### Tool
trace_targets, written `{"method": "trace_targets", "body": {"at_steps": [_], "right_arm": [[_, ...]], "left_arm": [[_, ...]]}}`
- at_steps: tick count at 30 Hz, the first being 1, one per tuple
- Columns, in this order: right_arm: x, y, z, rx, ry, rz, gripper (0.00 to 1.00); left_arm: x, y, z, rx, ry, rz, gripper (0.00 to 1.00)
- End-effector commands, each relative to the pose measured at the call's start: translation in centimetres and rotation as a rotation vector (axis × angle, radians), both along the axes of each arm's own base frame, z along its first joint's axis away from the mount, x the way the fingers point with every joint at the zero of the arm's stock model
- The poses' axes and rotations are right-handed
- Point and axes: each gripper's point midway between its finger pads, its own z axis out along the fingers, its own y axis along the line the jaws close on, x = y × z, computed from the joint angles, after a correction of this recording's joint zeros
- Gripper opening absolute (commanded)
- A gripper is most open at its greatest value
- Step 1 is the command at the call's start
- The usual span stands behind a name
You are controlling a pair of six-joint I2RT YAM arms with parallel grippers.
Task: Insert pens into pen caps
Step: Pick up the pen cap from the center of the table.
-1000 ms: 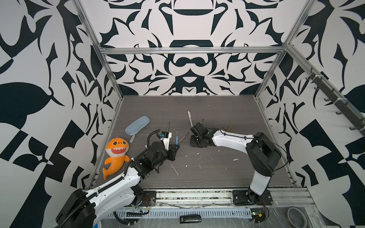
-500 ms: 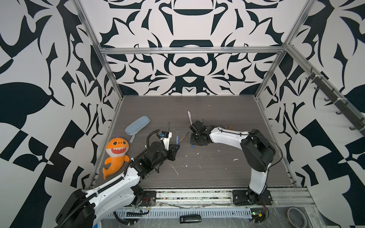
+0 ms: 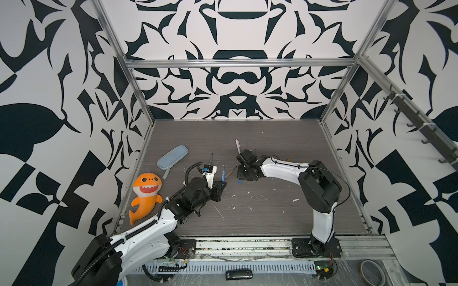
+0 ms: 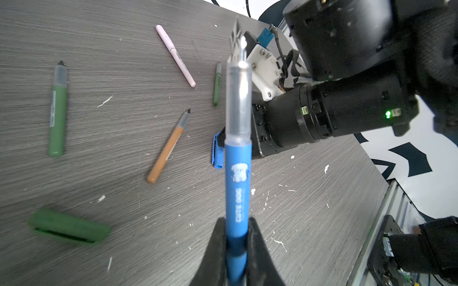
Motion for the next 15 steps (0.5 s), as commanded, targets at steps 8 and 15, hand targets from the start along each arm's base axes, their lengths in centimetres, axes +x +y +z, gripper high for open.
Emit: {"method": "trace_targets", "body": {"at_steps": [8,15], "right_arm": [[0.4,0.5,-0.7,-0.008,0.031,0.012,0.24],[-0.1,-0.8,-1.3,-0.063,0.029,0.037,0.20]], "left_arm": [[0.2,-0.3,0.3,-0.010,-0.022,-0.008,0.15],[0.2,-0.3,0.4,-0.014,-0.028,-0.008,0.15]]}}
